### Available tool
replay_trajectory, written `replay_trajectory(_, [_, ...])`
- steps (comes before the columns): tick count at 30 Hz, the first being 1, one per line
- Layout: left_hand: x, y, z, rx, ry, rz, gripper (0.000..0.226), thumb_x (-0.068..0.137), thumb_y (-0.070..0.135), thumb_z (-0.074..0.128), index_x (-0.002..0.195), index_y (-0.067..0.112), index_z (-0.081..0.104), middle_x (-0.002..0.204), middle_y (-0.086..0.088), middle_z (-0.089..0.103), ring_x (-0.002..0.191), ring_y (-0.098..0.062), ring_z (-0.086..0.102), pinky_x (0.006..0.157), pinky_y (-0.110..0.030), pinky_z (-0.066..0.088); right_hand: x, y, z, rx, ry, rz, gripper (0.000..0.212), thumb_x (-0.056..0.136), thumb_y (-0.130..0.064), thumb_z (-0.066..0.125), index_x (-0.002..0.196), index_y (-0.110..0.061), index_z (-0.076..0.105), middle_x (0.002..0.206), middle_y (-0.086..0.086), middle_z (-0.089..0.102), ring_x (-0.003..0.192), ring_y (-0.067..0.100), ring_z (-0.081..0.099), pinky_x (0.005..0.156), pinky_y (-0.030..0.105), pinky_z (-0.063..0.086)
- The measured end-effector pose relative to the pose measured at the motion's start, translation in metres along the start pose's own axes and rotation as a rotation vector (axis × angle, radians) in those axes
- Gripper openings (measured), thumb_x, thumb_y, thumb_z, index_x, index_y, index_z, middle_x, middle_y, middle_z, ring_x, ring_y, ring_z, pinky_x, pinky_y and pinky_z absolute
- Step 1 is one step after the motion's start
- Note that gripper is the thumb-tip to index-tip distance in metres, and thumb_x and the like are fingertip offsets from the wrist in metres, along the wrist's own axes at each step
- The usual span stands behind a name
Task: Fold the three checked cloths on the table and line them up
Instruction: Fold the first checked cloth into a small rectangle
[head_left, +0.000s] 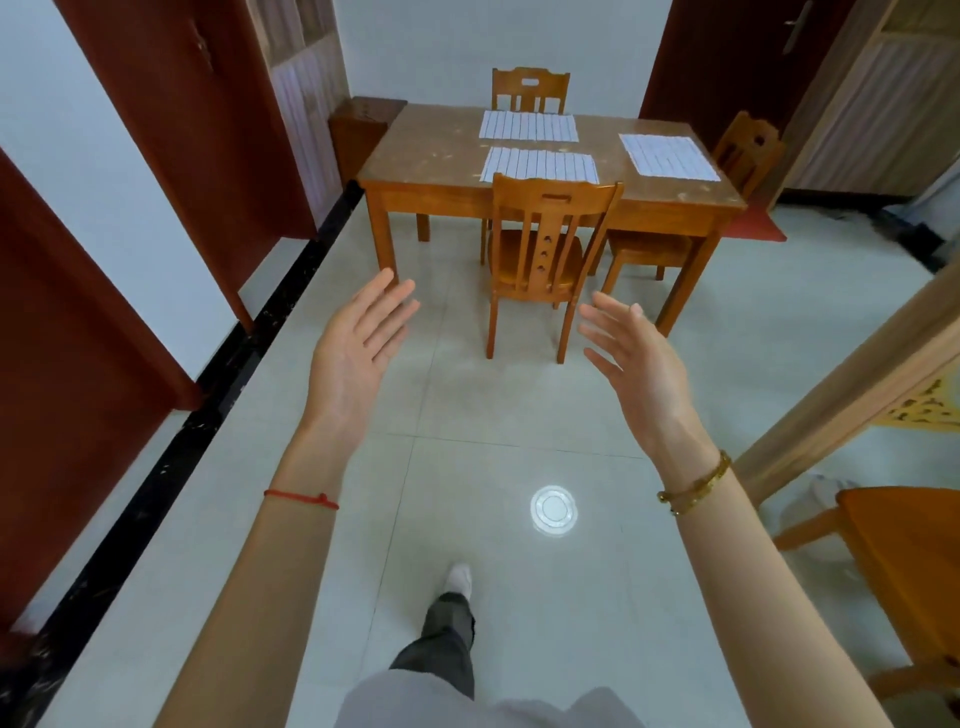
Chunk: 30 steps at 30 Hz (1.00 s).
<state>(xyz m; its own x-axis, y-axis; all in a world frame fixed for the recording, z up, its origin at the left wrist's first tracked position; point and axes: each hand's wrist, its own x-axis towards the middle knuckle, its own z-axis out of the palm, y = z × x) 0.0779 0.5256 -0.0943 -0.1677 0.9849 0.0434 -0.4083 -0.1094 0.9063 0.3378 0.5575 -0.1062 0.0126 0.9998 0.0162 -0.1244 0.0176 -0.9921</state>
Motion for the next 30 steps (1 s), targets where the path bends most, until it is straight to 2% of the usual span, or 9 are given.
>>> replay_trajectory(6, [0.088,-0.019,0.006,0.019,-0.027,-0.014,0.044,0.108,0.029,0.029,0.146,0.011,0.044,0.138,-0.004,0.060,0.127,-0.016,0.057,0.117,-0.040,0.034,0.087,0.016,0.004,-0.012,0.004,0.022,0.042,0.104,-0.041,0.030,0.129,-0.022,0.059,0.124,-0.007,0.066,0.118,0.010,0.059,0.106,0.034,0.044])
replay_trajectory(20, [0.324,-0.033,0.018,-0.007,-0.042,-0.048,0.043,0.107,0.028,0.031,0.142,0.010,0.049,0.135,-0.004,0.062,0.126,-0.017,0.058,0.116,-0.041,0.035,0.311,0.021,0.030,-0.010,0.069,0.035,0.039,0.104,-0.042,0.029,0.123,-0.029,0.062,0.123,-0.008,0.067,0.118,0.010,0.060,0.109,0.040,0.041])
replay_trajectory(30, [0.435,-0.064,0.024,0.017,-0.048,-0.100,0.044,0.107,0.028,0.030,0.143,0.010,0.047,0.136,-0.005,0.061,0.127,-0.018,0.057,0.117,-0.042,0.034,0.423,0.041,0.025,0.006,0.111,0.064,0.044,0.104,-0.041,0.031,0.130,-0.020,0.059,0.123,-0.005,0.067,0.118,0.012,0.060,0.109,0.040,0.042])
